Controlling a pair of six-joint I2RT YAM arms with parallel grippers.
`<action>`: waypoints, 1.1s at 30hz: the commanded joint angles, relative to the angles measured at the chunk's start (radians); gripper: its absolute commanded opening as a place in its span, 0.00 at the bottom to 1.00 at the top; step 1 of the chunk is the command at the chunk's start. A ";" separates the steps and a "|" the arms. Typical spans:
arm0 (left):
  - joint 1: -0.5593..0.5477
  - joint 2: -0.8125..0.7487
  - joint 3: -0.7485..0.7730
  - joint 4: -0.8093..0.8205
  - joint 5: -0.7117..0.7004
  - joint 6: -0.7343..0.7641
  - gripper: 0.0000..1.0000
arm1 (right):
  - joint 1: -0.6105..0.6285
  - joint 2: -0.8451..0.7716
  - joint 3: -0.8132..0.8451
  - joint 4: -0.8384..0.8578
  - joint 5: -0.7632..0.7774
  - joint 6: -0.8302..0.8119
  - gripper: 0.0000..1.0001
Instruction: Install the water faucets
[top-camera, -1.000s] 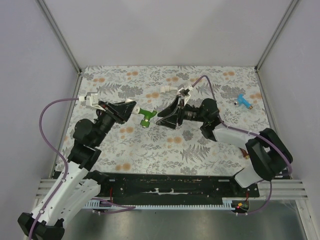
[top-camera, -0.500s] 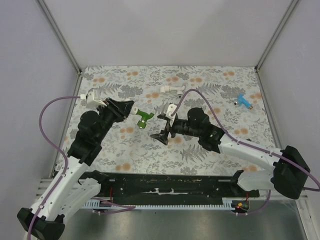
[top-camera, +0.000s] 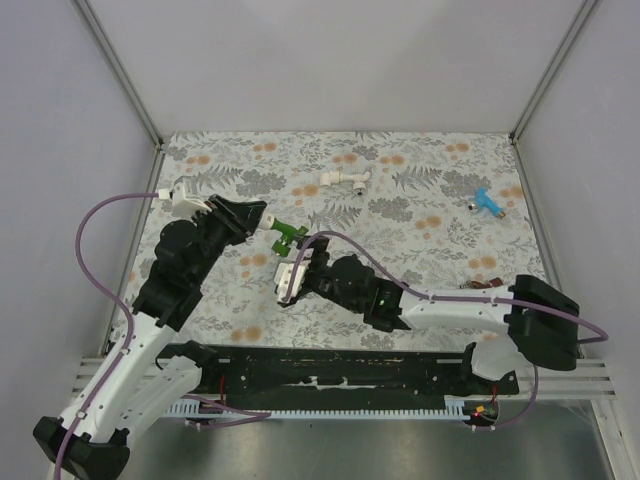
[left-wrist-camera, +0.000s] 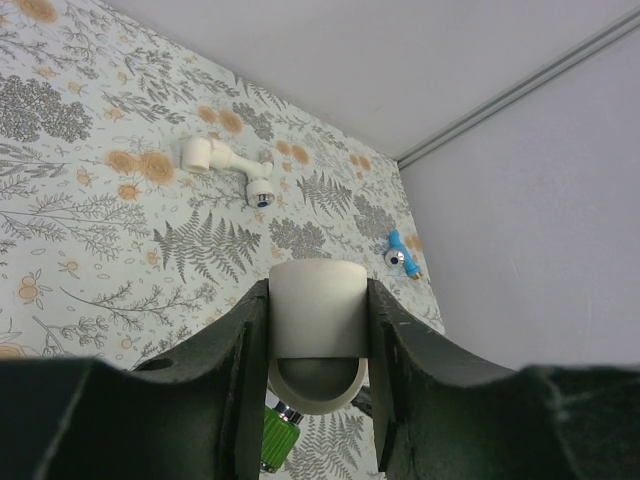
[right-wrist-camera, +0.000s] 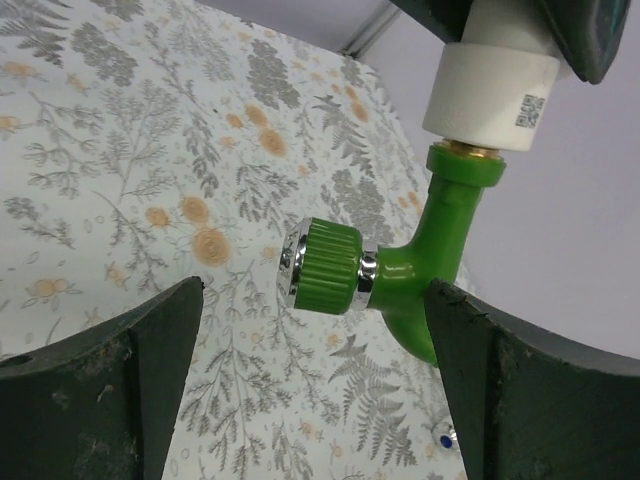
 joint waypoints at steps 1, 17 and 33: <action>-0.006 -0.007 0.052 0.044 -0.025 -0.051 0.02 | 0.055 0.110 0.027 0.316 0.236 -0.199 0.98; -0.006 -0.022 0.057 0.036 0.018 -0.052 0.02 | 0.085 0.437 0.119 0.866 0.537 -0.492 0.94; -0.006 -0.031 0.123 -0.067 0.095 0.291 0.02 | 0.017 0.016 -0.005 0.246 0.191 0.038 0.22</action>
